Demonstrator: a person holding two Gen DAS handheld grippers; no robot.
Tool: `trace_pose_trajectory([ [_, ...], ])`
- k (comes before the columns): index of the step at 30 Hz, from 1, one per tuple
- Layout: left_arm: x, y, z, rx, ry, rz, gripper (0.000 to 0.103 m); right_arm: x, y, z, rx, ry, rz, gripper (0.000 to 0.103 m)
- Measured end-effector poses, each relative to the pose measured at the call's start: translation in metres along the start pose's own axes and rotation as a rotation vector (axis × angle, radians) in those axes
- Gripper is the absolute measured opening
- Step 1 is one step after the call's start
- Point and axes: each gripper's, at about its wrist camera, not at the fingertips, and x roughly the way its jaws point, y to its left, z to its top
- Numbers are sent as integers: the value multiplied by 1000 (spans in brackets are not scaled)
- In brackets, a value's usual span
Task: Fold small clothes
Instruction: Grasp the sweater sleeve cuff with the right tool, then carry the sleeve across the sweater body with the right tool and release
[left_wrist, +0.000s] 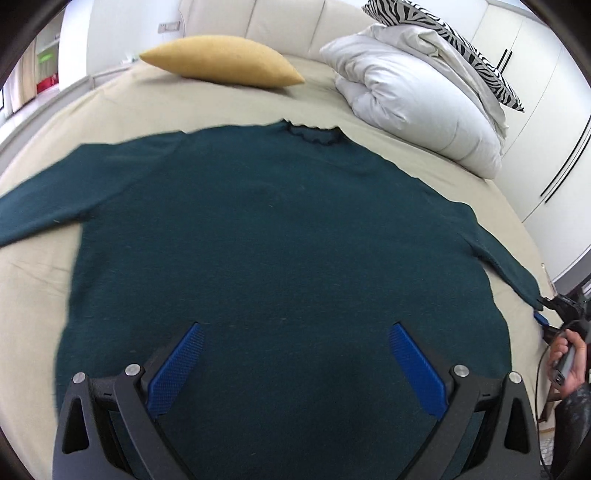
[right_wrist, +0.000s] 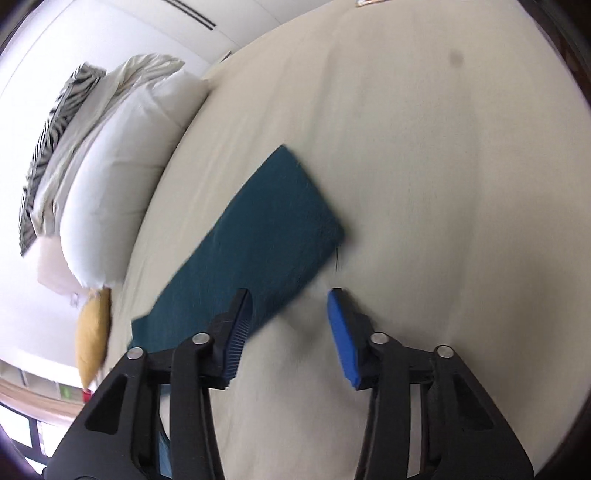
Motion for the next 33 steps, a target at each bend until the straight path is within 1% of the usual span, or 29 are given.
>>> trace_pose_trajectory([
  [1, 3, -1, -1, -11, 10, -22, 103, 6, -5, 7, 17, -6, 14, 31],
  [3, 12, 0, 0, -41, 32, -59, 100, 19, -15, 22, 54, -13, 43, 20],
  [4, 16, 1, 0, -53, 42, -75, 98, 24, -19, 27, 60, -17, 50, 17],
  [5, 19, 1, 1, -61, 51, -86, 94, 28, -21, 32, 60, -21, 54, 12],
  [6, 22, 0, 4, -64, 56, -97, 94, 33, -22, 36, 54, -24, 51, 8],
  [7, 23, -2, 6, -62, 55, -112, 94, 36, -17, 38, 42, -23, 41, 8],
  [10, 28, -3, 15, -73, 55, -174, 93, 35, 12, 37, -31, -44, -17, 7],
  [12, 30, -3, 23, -91, 51, -208, 92, 25, 36, 30, -98, -59, -28, 7],
  [15, 32, -2, 29, -95, 51, -242, 88, 18, 91, 15, -255, -72, -32, 7],
  [17, 34, 1, 33, -110, 60, -266, 85, 15, 134, -7, -382, -57, -1, 7],
  [18, 35, 3, 35, -121, 62, -277, 84, 17, 162, -22, -468, -43, 13, 7],
  [20, 35, 10, 36, -146, 61, -302, 82, 22, 218, -64, -637, -14, 56, 6],
  [22, 36, 16, 38, -171, 61, -311, 82, 30, 261, -110, -761, 33, 108, 6],
  [25, 36, 24, 39, -200, 65, -332, 81, 55, 302, -180, -879, 113, 152, 6],
  [27, 37, 27, 40, -204, 65, -335, 81, 79, 314, -217, -919, 159, 134, 7],
  [28, 38, 27, 42, -202, 68, -337, 81, 88, 314, -234, -923, 186, 123, 8],
  [29, 39, 27, 43, -201, 71, -339, 81, 99, 314, -248, -932, 213, 107, 12],
  [31, 43, 24, 46, -199, 79, -349, 81, 109, 307, -272, -960, 241, 73, 23],
  [32, 44, 22, 48, -198, 83, -352, 81, 109, 301, -279, -960, 254, 92, 37],
  [33, 48, 17, 51, -193, 89, -354, 81, 104, 294, -281, -941, 259, 149, 61],
])
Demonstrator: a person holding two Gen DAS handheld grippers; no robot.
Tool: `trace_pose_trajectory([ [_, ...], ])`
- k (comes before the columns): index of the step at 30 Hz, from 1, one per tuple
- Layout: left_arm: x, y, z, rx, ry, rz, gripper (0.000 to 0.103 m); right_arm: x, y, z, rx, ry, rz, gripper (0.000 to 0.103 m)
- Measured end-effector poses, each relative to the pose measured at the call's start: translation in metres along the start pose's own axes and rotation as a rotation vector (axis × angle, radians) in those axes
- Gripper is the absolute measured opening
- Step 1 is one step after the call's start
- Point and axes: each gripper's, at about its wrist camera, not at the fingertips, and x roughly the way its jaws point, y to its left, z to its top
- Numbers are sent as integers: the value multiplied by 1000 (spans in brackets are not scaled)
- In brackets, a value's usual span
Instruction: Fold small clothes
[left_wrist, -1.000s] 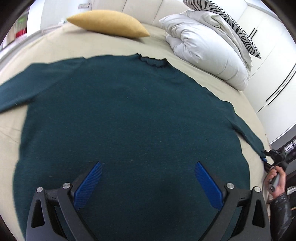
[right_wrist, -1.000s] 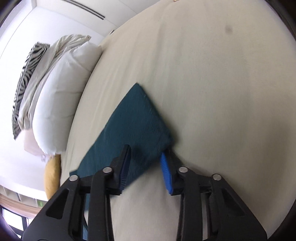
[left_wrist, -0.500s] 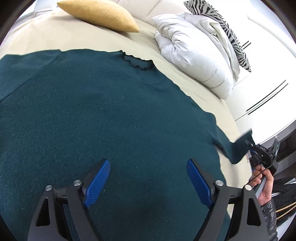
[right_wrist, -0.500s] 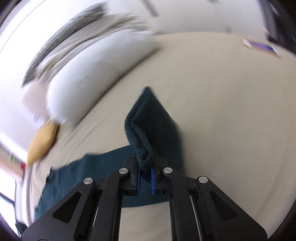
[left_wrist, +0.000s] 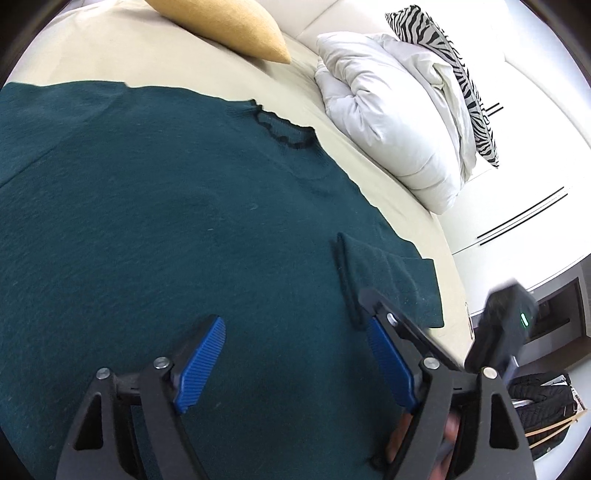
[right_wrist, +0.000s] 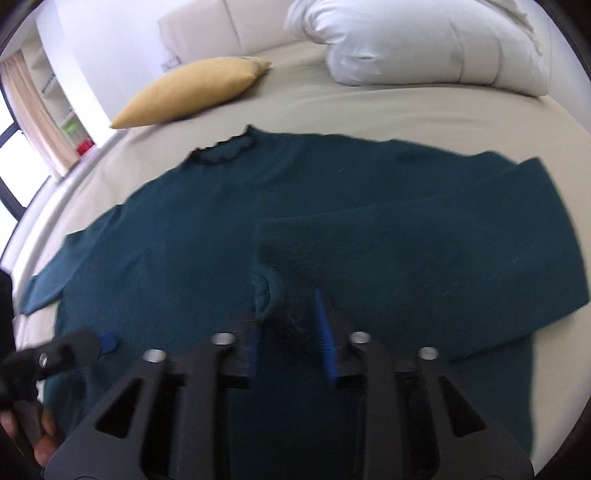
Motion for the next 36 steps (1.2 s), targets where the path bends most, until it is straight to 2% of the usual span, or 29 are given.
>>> trace_pose_trajectory([
  [1, 4, -4, 1, 6, 4, -1, 81, -8, -6, -5, 33, -33, 59, 68],
  [2, 8, -8, 2, 14, 9, -3, 81, -18, -12, -9, 72, -70, 85, 70],
  [7, 52, -46, 16, 96, 60, 17, 80, -62, -63, -37, 282, -243, 194, 71],
  [10, 86, -69, 22, 138, 118, 22, 70, -64, -81, -55, 406, -274, 248, 71],
  [13, 107, -84, 27, 182, 127, 71, 62, -52, -115, -62, 551, -266, 342, 68],
  [15, 115, -89, 31, 199, 123, 106, 49, -47, -125, -69, 598, -280, 377, 64],
  [18, 117, -94, 36, 228, 112, 164, 29, -46, -131, -72, 603, -292, 378, 64],
  [19, 117, -95, 36, 239, 107, 176, 25, -46, -129, -73, 595, -294, 368, 64],
  [21, 116, -96, 34, 254, 98, 193, 12, -42, -120, -73, 583, -299, 354, 64],
  [22, 113, -97, 34, 259, 92, 187, 9, -42, -120, -73, 582, -303, 348, 64],
  [28, 81, -97, 41, 277, -11, 173, 9, -48, -115, -77, 593, -317, 338, 64],
  [32, 47, -71, 58, 227, -96, 159, 9, -59, -111, -80, 568, -339, 315, 64],
  [36, 26, -37, 70, 159, -135, 185, 9, -66, -108, -77, 543, -364, 281, 65],
])
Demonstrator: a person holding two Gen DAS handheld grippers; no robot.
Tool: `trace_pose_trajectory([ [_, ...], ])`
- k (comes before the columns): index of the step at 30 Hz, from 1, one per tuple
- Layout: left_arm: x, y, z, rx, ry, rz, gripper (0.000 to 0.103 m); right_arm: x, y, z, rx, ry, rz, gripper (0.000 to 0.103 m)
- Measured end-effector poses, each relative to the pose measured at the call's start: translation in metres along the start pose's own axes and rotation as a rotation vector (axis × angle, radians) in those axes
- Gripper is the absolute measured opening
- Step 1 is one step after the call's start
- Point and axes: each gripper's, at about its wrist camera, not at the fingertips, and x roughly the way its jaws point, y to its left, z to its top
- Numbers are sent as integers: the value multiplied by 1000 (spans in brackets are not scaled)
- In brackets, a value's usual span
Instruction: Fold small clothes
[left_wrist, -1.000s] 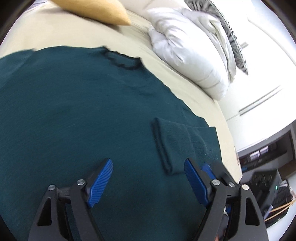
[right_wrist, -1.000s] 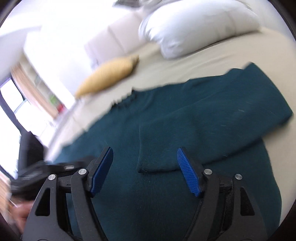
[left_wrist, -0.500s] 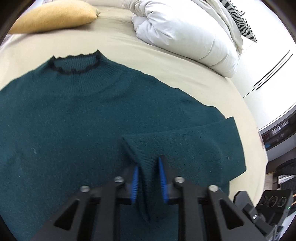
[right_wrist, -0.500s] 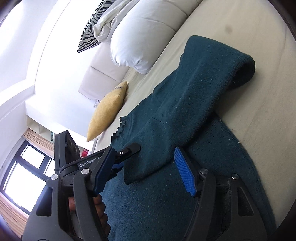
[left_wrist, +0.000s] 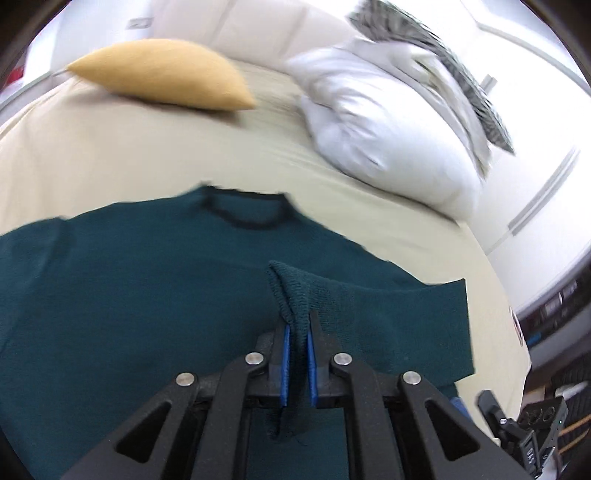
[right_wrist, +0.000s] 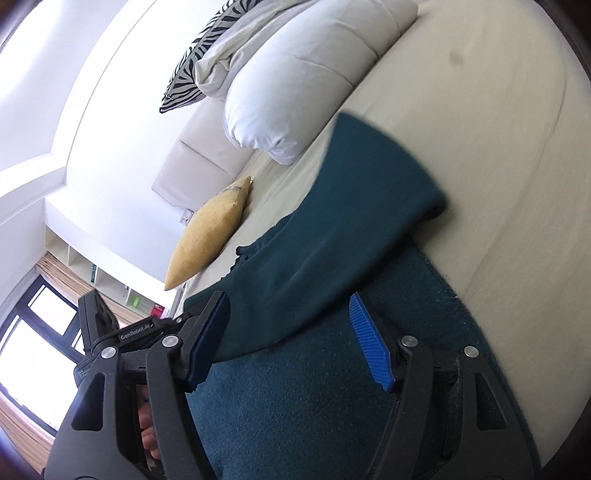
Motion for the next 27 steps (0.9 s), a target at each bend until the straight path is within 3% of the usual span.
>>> trace_pose_trajectory([
  [2, 0, 21, 0, -43, 10, 12, 9, -3, 4, 3, -19, 0, -25, 65],
  [7, 13, 40, -4, -69, 57, 14, 9, -17, 32, 37, -127, -14, -186, 65],
  [10, 9, 43, 0, -61, 36, 2, 9, -2, 38, 74, -213, 44, -318, 65],
  [13, 3, 42, 9, -38, 2, 8, 9, 24, 30, 104, -257, 132, -378, 62],
  [14, 0, 42, 11, -33, -8, 8, 9, 33, 24, 112, -236, 163, -380, 60],
  [17, -2, 48, 15, -43, -18, 12, 9, 58, -2, 124, -137, 277, -335, 38],
  [20, -1, 60, 8, -70, -18, 26, 9, 73, -13, 115, -143, 335, -343, 35],
  [27, -9, 81, -4, -128, -42, 33, 9, 74, -5, 95, -229, 372, -343, 32],
])
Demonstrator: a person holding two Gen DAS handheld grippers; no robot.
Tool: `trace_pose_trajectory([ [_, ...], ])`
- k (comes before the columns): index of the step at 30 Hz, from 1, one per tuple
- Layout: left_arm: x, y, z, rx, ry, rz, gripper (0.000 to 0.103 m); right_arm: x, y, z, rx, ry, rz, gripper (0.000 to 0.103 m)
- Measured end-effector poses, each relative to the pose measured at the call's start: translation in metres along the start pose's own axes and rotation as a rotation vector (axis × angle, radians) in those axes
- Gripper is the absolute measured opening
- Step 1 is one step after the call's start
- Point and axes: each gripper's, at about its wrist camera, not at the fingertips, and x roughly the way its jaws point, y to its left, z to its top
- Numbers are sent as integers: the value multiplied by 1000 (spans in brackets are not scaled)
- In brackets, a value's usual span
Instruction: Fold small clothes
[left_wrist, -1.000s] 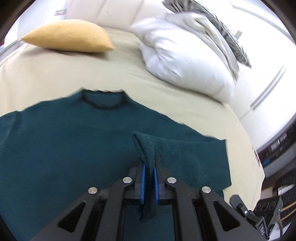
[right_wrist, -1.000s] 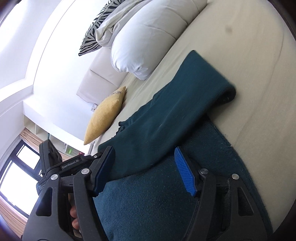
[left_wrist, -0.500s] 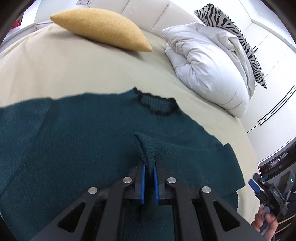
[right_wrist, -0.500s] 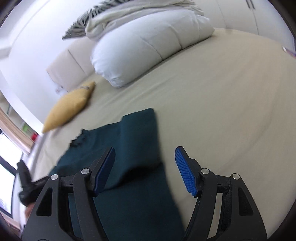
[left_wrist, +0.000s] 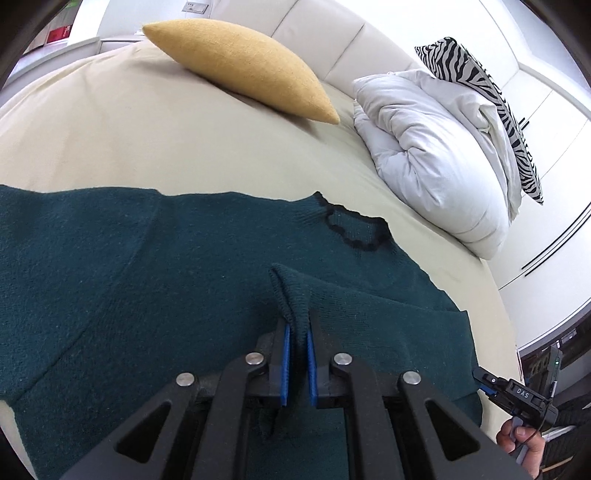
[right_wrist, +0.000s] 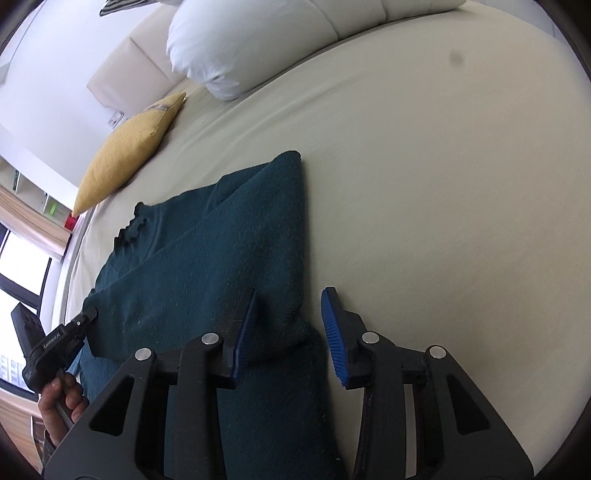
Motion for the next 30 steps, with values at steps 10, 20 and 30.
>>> trace_pose_trajectory([
  [10, 17, 11, -5, 22, 35, 34, 9, -4, 19, -10, -138, -15, -151, 9],
  [20, 16, 12, -4, 37, 17, 16, 9, -22, 7, -22, -64, -135, -147, 8],
  [30, 21, 19, -14, 52, -6, -6, 12, -43, 9, 11, -108, -159, -84, 55],
])
